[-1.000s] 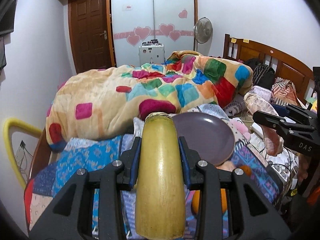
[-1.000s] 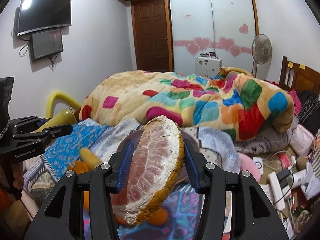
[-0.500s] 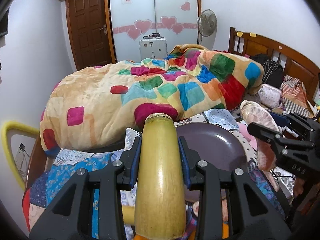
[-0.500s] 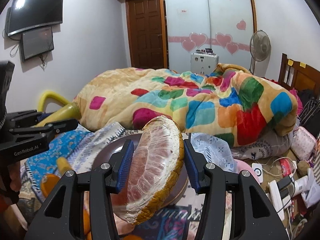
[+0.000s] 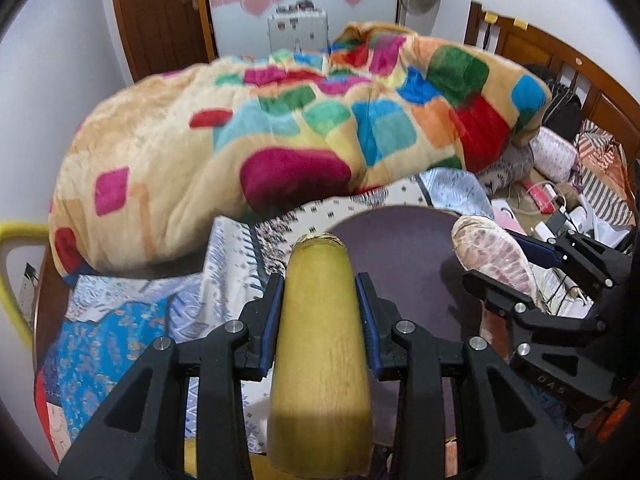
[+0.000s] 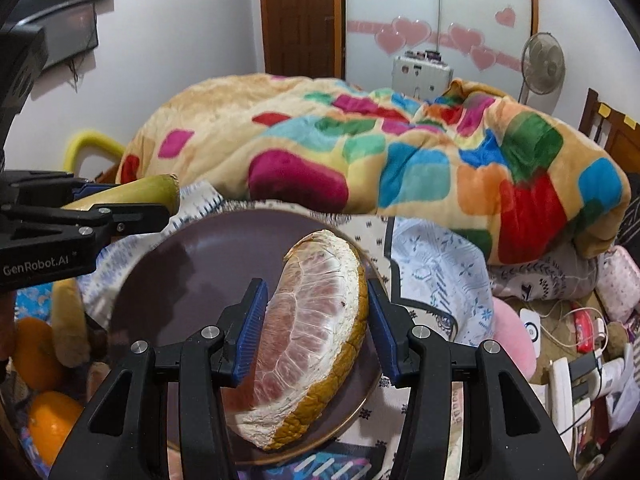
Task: Organize fruits
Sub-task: 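Carry both held items onto the dark plate and lower them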
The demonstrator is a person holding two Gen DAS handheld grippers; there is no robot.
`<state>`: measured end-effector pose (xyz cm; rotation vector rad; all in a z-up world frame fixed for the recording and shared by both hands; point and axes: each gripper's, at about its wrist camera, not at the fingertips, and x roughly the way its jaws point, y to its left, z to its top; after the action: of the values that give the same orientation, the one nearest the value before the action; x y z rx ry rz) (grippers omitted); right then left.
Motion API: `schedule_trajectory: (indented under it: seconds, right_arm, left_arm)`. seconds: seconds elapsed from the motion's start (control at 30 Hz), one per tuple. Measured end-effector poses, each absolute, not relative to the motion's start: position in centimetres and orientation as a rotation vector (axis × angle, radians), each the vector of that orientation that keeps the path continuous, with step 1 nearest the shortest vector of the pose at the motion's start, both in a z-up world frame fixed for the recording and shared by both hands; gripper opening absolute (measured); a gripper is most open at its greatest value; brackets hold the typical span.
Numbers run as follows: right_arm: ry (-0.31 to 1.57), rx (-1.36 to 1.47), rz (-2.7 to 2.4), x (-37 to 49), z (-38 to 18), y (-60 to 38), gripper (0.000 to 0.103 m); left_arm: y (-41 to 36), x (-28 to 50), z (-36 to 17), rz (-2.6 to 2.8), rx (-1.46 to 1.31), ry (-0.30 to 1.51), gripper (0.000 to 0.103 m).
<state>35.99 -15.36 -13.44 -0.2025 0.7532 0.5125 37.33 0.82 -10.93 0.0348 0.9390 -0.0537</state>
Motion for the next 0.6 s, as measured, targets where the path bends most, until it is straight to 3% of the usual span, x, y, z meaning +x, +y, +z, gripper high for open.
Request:
schedule_trajectory:
  seconds: [0.37, 0.43, 0.53, 0.6]
  right_arm:
    - [0.805, -0.219, 0.536, 36.4, -14.1, -14.6, 0.048]
    - [0.799, -0.212, 0.526, 36.4, -13.9, -14.7, 0.050]
    - [0.771, -0.222, 0.501, 35.9, -13.2, -14.8, 0.063]
    - [0.764, -0.210, 0.504, 35.5, -12.7, -15.1, 0.065]
  left_arm:
    - [-0.7, 37.9, -9.9, -0.053, 0.119, 0.931, 0.035]
    - [-0.5, 37.8, -9.6, -0.056, 0.111, 0.926, 0.035]
    - [-0.2, 37.1, -9.2, -0.045, 0.101, 0.904, 0.036]
    - [0.1, 36.5, -8.9, -0.041, 0.098, 0.895, 0.038]
